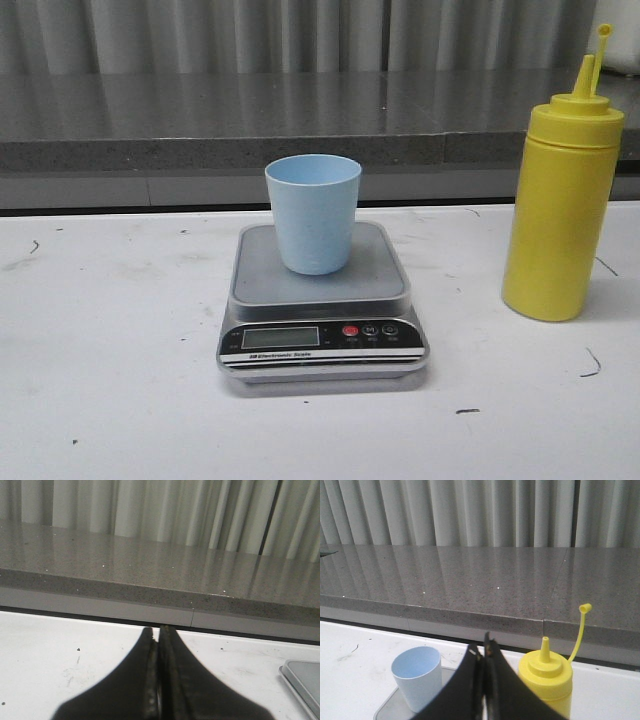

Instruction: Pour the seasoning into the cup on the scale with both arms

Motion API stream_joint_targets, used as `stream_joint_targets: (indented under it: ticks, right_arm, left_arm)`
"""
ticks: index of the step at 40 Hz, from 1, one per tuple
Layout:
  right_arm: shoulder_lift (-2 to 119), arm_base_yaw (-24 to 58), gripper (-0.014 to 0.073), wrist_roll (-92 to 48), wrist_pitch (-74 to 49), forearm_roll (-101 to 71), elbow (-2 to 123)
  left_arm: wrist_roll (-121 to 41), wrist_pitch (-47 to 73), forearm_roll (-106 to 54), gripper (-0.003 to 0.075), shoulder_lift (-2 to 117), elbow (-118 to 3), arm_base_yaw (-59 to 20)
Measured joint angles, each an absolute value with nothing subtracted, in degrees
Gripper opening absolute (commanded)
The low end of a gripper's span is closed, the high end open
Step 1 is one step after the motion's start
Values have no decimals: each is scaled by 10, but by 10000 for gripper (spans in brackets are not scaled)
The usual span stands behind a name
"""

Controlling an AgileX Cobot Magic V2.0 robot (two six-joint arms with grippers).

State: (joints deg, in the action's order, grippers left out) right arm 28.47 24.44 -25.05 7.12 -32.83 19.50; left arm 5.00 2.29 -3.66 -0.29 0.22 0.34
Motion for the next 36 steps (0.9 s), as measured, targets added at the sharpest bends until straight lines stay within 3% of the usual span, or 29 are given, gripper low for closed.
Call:
stream_joint_targets:
  ticks: [28,36]
  right_arm:
    - [285,244,-64,-250,71,-324,193]
    - [284,232,-64,-200,80,-168,179]
  left_arm:
    - [50,23,-37,-20,-3,2,3]
    - [51,23,-37,-20,-3,2,3]
